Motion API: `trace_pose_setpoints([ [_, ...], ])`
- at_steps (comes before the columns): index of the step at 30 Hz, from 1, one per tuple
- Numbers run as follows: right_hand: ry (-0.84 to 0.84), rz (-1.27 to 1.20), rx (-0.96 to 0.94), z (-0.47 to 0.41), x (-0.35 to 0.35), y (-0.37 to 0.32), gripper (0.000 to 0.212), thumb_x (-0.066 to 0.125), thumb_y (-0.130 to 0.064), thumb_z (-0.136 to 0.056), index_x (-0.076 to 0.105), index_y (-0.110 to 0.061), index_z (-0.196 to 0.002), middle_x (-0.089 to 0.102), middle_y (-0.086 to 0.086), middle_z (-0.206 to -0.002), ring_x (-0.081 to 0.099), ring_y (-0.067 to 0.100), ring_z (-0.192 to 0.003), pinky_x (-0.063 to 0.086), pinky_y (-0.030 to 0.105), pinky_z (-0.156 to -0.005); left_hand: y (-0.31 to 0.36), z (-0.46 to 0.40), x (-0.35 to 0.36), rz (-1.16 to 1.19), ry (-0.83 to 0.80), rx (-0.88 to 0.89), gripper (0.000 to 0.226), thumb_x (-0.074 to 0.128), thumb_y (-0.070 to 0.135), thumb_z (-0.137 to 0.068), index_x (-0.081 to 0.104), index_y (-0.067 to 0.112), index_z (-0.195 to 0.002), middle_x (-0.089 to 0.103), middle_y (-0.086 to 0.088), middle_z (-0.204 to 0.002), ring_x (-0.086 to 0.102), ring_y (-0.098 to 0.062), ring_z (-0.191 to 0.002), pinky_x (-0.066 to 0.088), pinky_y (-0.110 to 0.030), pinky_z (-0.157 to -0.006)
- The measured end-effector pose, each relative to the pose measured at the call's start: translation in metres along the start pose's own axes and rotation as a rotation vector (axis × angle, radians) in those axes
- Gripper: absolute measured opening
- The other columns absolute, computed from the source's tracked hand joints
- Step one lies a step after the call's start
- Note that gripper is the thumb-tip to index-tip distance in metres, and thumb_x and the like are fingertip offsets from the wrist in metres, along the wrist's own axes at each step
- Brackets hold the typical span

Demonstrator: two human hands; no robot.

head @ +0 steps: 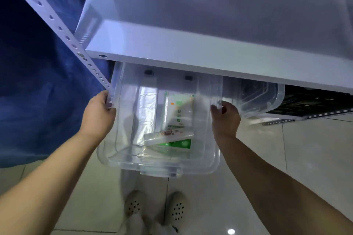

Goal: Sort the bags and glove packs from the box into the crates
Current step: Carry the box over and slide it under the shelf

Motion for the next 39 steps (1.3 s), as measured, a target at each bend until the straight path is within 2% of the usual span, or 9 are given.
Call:
trace_pose_setpoints([
  [3, 0.024, -0.03, -0.054, -0.023, 0.009, -0.01, 0.01, 0.069, -0.014, -0.079, 0.06, -0.012, -0.076, 0.049, -0.002, -0.06, 0.045, 0.008, -0.053, 0.03, -0.002, -0.054, -0.008, -0.001, 0.003, 0.048, 0.023, -0.02, 0.036, 0.053, 0.002, -0.082, 0.056, 0.017, -0.115, 0.061, 0.004, -0.094, 0.056, -0.02, -0.084, 0.04, -0.031, -0.075],
  [8, -0.017, 0.03, 0.039, -0.057, 0.029, -0.02, 0.043, 0.066, -0.027, -0.083, 0.036, -0.023, -0.053, 0.037, -0.008, -0.052, 0.035, 0.004, -0.047, 0.028, 0.02, -0.054, -0.038, 0.026, 0.011, 0.039, 0.047, -0.164, 0.017, 0.053, 0.019, -0.089, 0.052, 0.011, -0.104, 0.059, -0.007, -0.087, 0.055, -0.03, -0.079, 0.042, -0.037, -0.069],
  [13, -0.073, -0.042, 0.022, -0.024, 0.029, -0.009, 0.032, 0.066, -0.028, -0.083, 0.043, -0.023, -0.061, 0.043, -0.01, -0.056, 0.041, 0.001, -0.05, 0.032, 0.013, -0.05, -0.049, 0.051, 0.026, 0.396, 0.142, -0.423, 0.015, 0.046, 0.021, -0.094, 0.046, 0.006, -0.091, 0.056, -0.012, -0.085, 0.061, -0.023, -0.066, 0.052, -0.03, -0.059],
  [17, -0.032, -0.034, 0.016, 0.004, 0.019, 0.0, 0.018, 0.065, -0.02, -0.082, 0.053, -0.016, -0.07, 0.05, -0.004, -0.057, 0.044, -0.002, -0.049, 0.032, 0.007, -0.044, -0.045, 0.053, 0.029, 0.416, 0.258, -0.518, 0.017, 0.047, 0.016, -0.091, 0.041, 0.015, -0.074, 0.05, 0.001, -0.065, 0.054, -0.024, -0.063, 0.052, -0.045, -0.081],
  [22, -0.1, 0.095, 0.079, -0.036, 0.022, -0.011, 0.018, 0.06, -0.029, -0.084, 0.053, -0.018, -0.071, 0.056, 0.001, -0.07, 0.052, 0.017, -0.062, 0.037, 0.023, -0.064, -0.035, 0.042, 0.042, 0.494, 0.202, -0.534, 0.012, 0.05, 0.02, -0.091, 0.045, 0.01, -0.088, 0.061, -0.024, -0.093, 0.063, -0.037, -0.085, 0.052, -0.049, -0.086],
  [28, -0.211, 0.089, 0.006, -0.027, 0.015, -0.008, 0.019, 0.062, -0.032, -0.086, 0.055, -0.015, -0.081, 0.051, -0.004, -0.068, 0.048, 0.01, -0.06, 0.036, 0.024, -0.064, -0.027, 0.041, 0.045, 0.47, 0.222, -0.513, 0.013, 0.048, 0.023, -0.093, 0.042, 0.012, -0.092, 0.058, -0.02, -0.098, 0.061, -0.036, -0.091, 0.051, -0.046, -0.087],
  [33, 0.01, 0.157, -0.137, 0.001, -0.041, -0.002, 0.02, 0.063, -0.028, -0.086, 0.064, -0.015, -0.101, 0.06, 0.002, -0.101, 0.055, 0.008, -0.071, 0.047, 0.027, -0.072, -0.02, 0.044, 0.036, 0.41, 0.152, -0.53, 0.016, 0.051, 0.027, -0.089, 0.045, 0.012, -0.087, 0.054, -0.013, -0.09, 0.057, -0.03, -0.078, 0.05, -0.049, -0.087],
  [36, 0.303, 0.114, -0.17, 0.005, -0.095, -0.002, 0.019, 0.067, -0.02, -0.082, 0.059, -0.014, -0.098, 0.056, 0.006, -0.105, 0.055, 0.012, -0.077, 0.046, 0.024, -0.07, -0.005, 0.049, 0.016, 0.053, 0.22, -0.451, 0.041, 0.058, 0.028, -0.083, 0.051, -0.003, -0.109, 0.05, -0.027, -0.116, 0.045, -0.044, -0.108, 0.04, -0.054, -0.094],
  [39, 0.485, 0.152, -0.057, -0.013, -0.13, 0.005, 0.04, 0.071, -0.018, -0.079, 0.052, -0.002, -0.11, 0.05, 0.02, -0.116, 0.049, 0.031, -0.107, 0.044, 0.036, -0.089, 0.042, 0.06, 0.016, -0.15, 0.21, -0.186, 0.046, 0.062, 0.017, -0.081, 0.048, -0.002, -0.12, 0.04, -0.028, -0.13, 0.032, -0.044, -0.12, 0.028, -0.051, -0.1],
])
Point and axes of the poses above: each hand's wrist, its own z-axis away from the middle knuckle, its own x-axis out of the palm, y = z × x, the point moved 7 cm from there along -z, towards the middle knuckle
